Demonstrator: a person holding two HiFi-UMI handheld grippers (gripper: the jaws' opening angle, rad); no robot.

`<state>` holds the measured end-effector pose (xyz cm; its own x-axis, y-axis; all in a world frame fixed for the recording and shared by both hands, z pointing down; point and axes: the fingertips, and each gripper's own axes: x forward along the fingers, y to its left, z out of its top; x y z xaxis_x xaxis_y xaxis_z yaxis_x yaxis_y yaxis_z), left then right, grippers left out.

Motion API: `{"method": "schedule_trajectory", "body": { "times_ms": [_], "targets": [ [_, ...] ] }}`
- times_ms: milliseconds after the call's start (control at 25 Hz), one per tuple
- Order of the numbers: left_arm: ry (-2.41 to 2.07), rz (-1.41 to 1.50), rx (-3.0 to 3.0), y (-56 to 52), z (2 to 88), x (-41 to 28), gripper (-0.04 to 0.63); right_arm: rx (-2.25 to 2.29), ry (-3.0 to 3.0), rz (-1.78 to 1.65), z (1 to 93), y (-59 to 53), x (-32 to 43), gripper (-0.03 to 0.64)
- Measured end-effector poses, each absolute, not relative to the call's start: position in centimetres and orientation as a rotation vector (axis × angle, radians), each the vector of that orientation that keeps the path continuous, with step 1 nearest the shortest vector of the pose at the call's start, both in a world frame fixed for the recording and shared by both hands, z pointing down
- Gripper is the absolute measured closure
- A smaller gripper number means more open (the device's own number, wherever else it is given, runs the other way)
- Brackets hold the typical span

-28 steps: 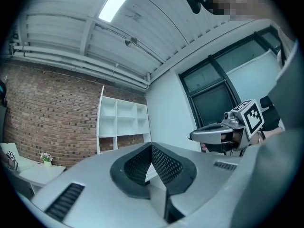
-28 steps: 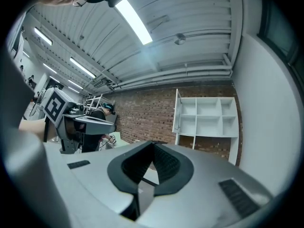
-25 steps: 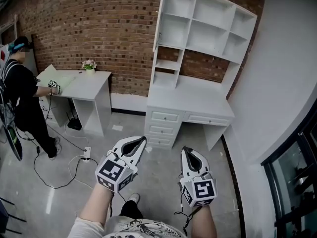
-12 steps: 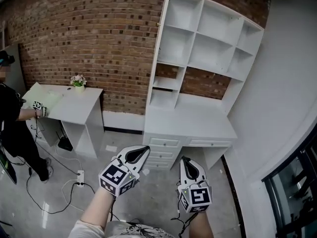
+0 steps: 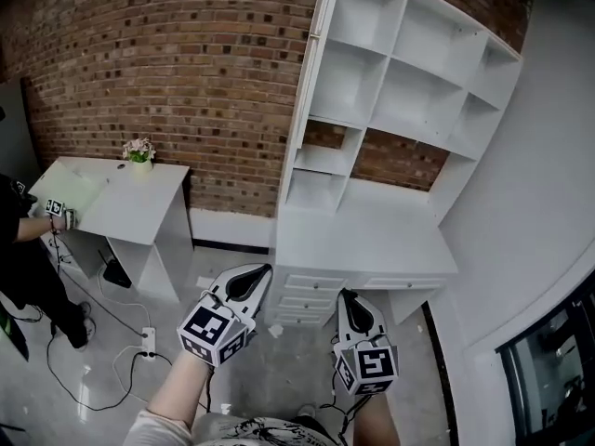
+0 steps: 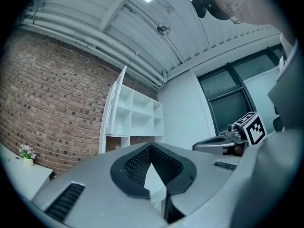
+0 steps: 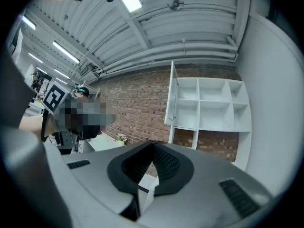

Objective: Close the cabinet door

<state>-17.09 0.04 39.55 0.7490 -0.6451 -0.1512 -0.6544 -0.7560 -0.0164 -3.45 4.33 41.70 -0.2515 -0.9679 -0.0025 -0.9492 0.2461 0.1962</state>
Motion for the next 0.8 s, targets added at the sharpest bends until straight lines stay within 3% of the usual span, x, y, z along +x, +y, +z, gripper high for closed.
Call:
{"method": "schedule_trajectory", "body": {
  "times_ms": [800],
  "targets": [
    [1.306, 0.163, -2.685, -23.2, 36.8, -3.7, 0.583, 1.619, -2.520, -0.358, 38.6, -23.1, 10.7, 0.612]
  ]
}}
